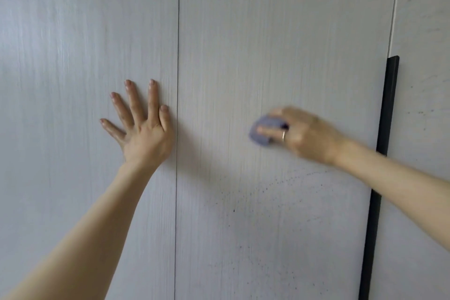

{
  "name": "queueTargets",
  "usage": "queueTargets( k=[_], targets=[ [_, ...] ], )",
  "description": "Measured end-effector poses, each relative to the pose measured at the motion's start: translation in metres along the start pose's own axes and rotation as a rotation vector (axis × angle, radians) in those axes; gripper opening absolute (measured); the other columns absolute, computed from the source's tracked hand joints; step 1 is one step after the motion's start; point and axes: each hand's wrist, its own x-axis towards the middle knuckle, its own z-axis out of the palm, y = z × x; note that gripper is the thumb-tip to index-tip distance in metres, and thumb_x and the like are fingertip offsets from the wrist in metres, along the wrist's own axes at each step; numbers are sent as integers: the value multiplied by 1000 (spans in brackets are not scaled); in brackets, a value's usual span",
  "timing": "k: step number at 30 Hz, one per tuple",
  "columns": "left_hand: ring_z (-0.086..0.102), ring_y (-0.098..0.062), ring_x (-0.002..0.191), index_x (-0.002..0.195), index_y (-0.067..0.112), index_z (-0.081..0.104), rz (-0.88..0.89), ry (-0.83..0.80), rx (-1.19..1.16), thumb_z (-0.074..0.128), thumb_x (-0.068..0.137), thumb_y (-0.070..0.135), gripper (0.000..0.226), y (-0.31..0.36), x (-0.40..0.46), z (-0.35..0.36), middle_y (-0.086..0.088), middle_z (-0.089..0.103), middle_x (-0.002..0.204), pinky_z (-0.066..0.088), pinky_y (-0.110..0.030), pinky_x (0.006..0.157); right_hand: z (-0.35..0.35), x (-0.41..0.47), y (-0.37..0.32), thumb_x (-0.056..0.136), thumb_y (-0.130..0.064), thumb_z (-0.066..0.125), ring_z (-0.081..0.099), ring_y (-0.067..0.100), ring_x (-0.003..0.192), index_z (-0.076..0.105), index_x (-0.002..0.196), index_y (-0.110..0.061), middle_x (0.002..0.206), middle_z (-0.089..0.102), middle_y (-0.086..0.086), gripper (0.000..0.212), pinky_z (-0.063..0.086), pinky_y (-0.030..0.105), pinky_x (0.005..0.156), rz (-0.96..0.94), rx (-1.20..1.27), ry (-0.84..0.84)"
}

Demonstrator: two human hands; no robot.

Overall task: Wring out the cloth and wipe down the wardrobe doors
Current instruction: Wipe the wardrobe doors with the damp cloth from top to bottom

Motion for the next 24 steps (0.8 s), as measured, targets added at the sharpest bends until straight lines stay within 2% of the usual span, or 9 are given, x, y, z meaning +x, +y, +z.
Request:
queueTargets(
  k=[4,7,11,14,16,17,19,21,24],
  targets=[
    [-29,-25,140,144,43,-15,-16,-8,4,10,99,42,52,0,0,0,3,-28,154,-16,-60,109,-19,25,36,84,-11,59,58,40,85,63,119,-6,103,52,28,35,54,46,67,424,27,343],
    [-28,-25,140,145,43,-14,-8,-11,6,11,98,42,52,-3,-2,2,3,-27,154,-16,-61,109,7,-6,15,90,-16,52,57,39,87,59,122,-7,107,47,21,34,54,45,67,431,50,384],
    [-28,-25,140,145,44,-12,-40,-16,-11,11,98,42,52,-4,-6,5,3,-27,154,-16,-61,108,35,-86,-23,95,-17,43,51,28,93,49,124,-19,113,44,10,30,46,35,79,35,-7,151],
    [-28,-25,140,145,44,-10,-53,0,-30,11,98,42,52,0,-7,8,3,-25,155,-16,-62,107,15,-90,-13,102,-40,24,58,20,105,49,126,-28,121,55,-1,37,54,34,83,-47,-173,-96],
    [-27,-26,140,145,44,-9,-64,5,-37,11,98,43,52,0,-8,8,3,-24,155,-16,-63,107,1,-71,11,99,-50,30,54,22,113,55,126,-23,125,55,2,46,47,35,93,25,-200,-76],
    [-27,-26,141,146,44,-9,-68,7,-38,12,98,43,52,0,-9,9,3,-24,155,-15,-63,107,-9,-57,25,97,-41,39,54,27,109,58,124,-18,122,55,9,40,48,37,89,99,-212,-7],
    [-26,-26,141,146,44,-9,-72,12,-34,12,98,43,52,-1,-10,10,2,-24,155,-15,-62,108,-24,-36,47,90,-21,50,57,37,97,62,119,-10,110,52,23,34,53,43,75,417,-158,201],
    [-26,-26,141,146,43,-9,-73,16,-25,11,98,43,52,-2,-12,10,1,-24,155,-14,-62,108,-24,-37,52,85,-8,56,55,38,92,61,118,-6,106,49,25,34,51,41,69,631,-64,322],
    [-26,-27,141,146,43,-8,-73,13,-19,12,99,42,51,-2,-16,11,0,-24,155,-14,-62,108,0,-79,14,84,-10,51,59,37,84,53,117,-8,107,47,19,33,51,37,63,579,-89,280]
  ],
)
